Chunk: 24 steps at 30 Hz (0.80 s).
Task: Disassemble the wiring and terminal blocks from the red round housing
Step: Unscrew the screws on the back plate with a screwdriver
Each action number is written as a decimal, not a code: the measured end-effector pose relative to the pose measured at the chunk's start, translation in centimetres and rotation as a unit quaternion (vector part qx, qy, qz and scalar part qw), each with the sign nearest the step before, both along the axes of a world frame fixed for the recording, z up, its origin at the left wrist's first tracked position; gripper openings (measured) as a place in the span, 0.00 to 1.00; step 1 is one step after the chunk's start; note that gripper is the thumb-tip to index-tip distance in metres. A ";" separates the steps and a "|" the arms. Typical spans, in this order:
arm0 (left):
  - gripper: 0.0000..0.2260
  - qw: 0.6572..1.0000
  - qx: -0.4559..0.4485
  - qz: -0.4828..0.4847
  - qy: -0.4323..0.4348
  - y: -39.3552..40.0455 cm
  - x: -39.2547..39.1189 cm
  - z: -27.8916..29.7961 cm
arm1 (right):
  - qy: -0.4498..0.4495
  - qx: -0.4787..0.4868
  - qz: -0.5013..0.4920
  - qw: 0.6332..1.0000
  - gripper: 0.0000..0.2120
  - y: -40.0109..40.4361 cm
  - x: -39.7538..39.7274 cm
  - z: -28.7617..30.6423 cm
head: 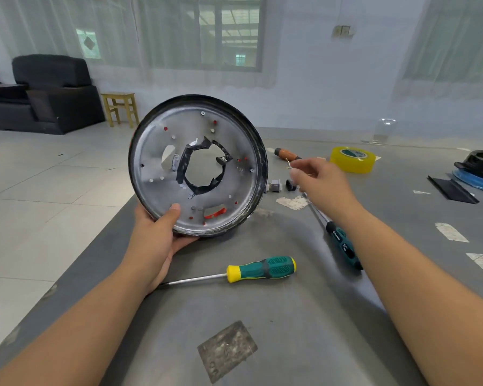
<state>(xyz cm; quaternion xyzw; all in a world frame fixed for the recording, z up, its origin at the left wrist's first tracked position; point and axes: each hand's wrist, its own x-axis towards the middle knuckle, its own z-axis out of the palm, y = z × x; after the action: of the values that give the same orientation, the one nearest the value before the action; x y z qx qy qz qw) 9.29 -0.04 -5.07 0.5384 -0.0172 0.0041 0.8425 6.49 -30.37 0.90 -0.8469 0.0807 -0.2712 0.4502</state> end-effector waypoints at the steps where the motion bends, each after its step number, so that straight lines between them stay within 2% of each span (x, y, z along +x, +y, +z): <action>1: 0.17 1.000 -0.003 -0.007 -0.001 0.1 -0.1 0.1 | 0.008 0.013 0.019 1.000 0.14 1.4 0.1 -0.1; 3: 0.14 1.000 -0.007 -0.021 -0.005 0.2 -0.4 0.2 | 0.038 0.059 0.063 0.996 0.23 3.8 0.3 -0.3; 4: 0.12 1.000 -0.008 -0.027 -0.006 0.2 -0.6 0.3 | 0.051 0.082 0.084 0.992 0.24 4.7 0.3 -0.5; 8: 0.10 0.999 -0.022 -0.035 -0.009 0.4 -1.1 0.7 | 0.065 0.150 0.080 0.983 0.12 6.5 0.5 -1.2; 12: 0.19 0.999 -0.033 -0.039 -0.014 0.4 -1.4 1.0 | 0.069 0.217 0.065 0.972 0.09 6.5 0.6 -1.7; 17: 0.28 0.998 -0.049 -0.030 -0.029 0.4 -1.6 1.1 | 0.056 0.194 0.056 0.978 0.10 6.7 0.5 -2.2; 21: 0.38 0.998 -0.053 -0.028 -0.027 0.5 -1.5 1.0 | 0.065 0.277 0.081 0.955 0.11 7.5 0.6 -2.2; 24: 0.37 0.997 -0.036 -0.048 -0.049 0.3 -1.7 0.9 | 0.068 0.351 0.119 0.926 0.11 8.8 0.3 -1.7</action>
<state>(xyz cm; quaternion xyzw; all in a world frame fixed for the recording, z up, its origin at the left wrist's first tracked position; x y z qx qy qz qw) 7.60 0.31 -4.16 0.5058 -0.0837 -0.0093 0.8585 6.78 -21.53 -0.77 -0.6548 0.0997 -0.1118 0.7408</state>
